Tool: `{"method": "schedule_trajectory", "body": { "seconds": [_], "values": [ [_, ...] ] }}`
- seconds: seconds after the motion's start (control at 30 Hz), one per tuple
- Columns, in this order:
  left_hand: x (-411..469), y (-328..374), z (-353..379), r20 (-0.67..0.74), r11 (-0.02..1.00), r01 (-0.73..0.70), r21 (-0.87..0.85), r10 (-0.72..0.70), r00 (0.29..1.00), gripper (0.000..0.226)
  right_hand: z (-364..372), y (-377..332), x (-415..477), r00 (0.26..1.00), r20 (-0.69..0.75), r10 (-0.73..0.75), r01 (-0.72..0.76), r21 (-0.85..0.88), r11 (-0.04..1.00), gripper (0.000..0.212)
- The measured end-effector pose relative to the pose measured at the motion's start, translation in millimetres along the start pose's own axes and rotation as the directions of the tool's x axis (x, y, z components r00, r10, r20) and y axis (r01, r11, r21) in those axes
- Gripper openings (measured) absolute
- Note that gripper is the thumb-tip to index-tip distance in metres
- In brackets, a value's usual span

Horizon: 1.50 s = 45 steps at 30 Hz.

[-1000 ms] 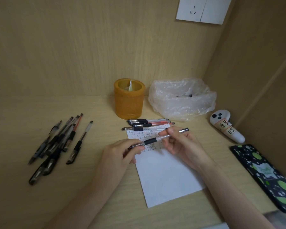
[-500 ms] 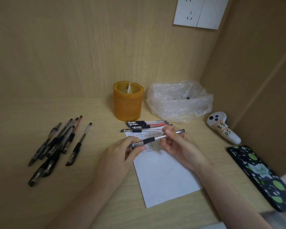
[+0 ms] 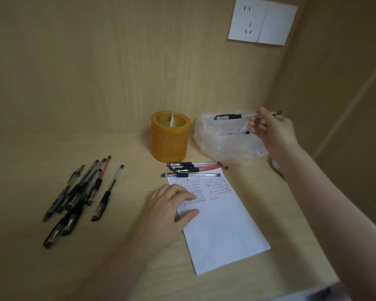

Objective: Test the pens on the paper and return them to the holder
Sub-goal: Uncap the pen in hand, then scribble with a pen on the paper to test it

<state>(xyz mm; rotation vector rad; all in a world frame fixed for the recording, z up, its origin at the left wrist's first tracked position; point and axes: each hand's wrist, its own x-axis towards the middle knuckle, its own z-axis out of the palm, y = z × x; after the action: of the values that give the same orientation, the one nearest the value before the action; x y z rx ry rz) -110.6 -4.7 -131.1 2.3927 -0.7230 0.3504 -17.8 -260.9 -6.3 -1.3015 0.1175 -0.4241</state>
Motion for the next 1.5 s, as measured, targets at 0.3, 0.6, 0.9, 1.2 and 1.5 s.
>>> {"method": "schedule_trajectory", "body": {
  "seconds": [0.3,0.6,0.9,1.2,1.5],
  "values": [
    [0.7,-0.3,0.9,0.025,1.0,-0.023,0.019,0.023,0.999,0.046,1.9,11.5,57.5,0.952,0.013,0.305,-0.3,-0.154,0.942,0.013],
    [2.6,-2.1,-2.5,-0.076,0.996,0.061,0.067,-0.056,0.996,0.037,16.6,-1.1,18.3,0.988,0.117,0.099,-0.076,-0.181,0.98,0.034],
    [-3.2,-24.5,-23.1,-0.427,0.852,0.442,0.282,-0.301,0.853,0.039,37.0,68.7,-93.2,0.853,0.462,0.243,-0.118,-0.283,0.952,0.019],
    [-5.3,-24.4,-26.7,-0.255,0.702,0.595,0.391,-0.538,0.803,0.057,18.1,82.1,-95.2,0.888,0.419,0.188,-0.136,-0.151,0.979,0.02],
    [1.8,-11.0,-26.2,-0.318,0.991,0.116,-0.061,-0.129,0.939,0.048,20.5,88.5,-101.5,0.84,0.503,0.206,-0.15,-0.15,0.977,0.033]
  ]
}}
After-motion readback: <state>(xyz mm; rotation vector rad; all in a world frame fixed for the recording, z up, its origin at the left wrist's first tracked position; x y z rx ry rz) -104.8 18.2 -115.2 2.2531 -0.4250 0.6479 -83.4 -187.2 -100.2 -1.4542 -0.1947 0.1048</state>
